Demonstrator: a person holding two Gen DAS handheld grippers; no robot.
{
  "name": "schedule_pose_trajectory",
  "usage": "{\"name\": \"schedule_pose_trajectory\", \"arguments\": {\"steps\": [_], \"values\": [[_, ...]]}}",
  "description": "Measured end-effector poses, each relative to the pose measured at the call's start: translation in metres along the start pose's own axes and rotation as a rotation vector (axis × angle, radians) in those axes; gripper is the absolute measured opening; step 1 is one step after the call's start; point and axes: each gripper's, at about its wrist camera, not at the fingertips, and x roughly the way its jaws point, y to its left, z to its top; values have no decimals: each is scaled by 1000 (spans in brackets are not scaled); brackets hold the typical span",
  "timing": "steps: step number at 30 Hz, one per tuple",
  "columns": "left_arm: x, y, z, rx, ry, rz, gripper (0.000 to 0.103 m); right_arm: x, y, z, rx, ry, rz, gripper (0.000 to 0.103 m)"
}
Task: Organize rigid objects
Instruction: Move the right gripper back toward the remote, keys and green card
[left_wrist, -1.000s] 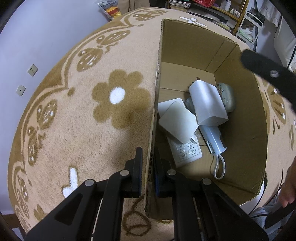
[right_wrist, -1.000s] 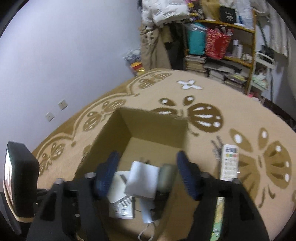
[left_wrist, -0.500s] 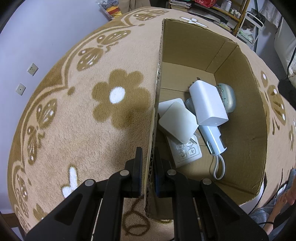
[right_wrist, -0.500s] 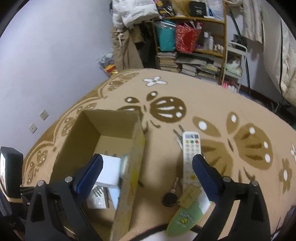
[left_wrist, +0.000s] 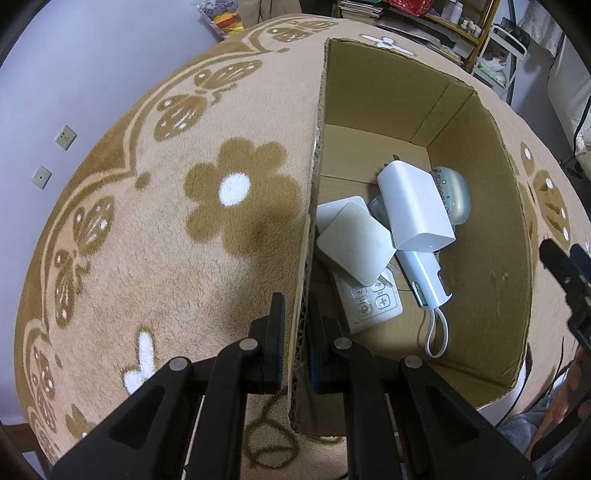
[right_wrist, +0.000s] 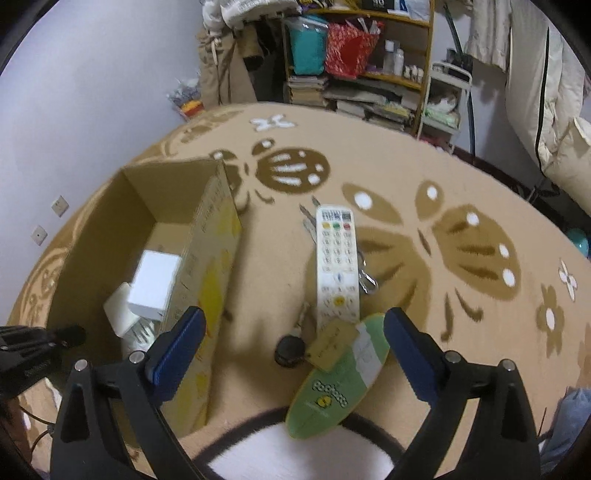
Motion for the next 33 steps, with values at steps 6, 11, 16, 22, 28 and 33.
{"name": "schedule_pose_trajectory", "arguments": {"steps": [6, 11, 16, 22, 28, 33], "values": [[0, 0, 0, 4, 0, 3, 11, 15, -6, -10, 5, 52, -6, 102], [0, 0, 0, 8, -1, 7, 11, 32, -16, -17, 66, 111, 68, 97], [0, 0, 0, 8, 0, 3, 11, 48, -28, -24, 145, 168, 116, 87], [0, -1, -1, 12, -1, 9, 11, 59, -42, -29, 234, 212, 201, 72], [-1, -2, -1, 13, -1, 9, 11, 65, -47, -31, 270, 246, 234, 72], [-2, -2, -1, 14, -1, 10, 11, 67, -51, -30, 294, 238, 256, 72]]}}
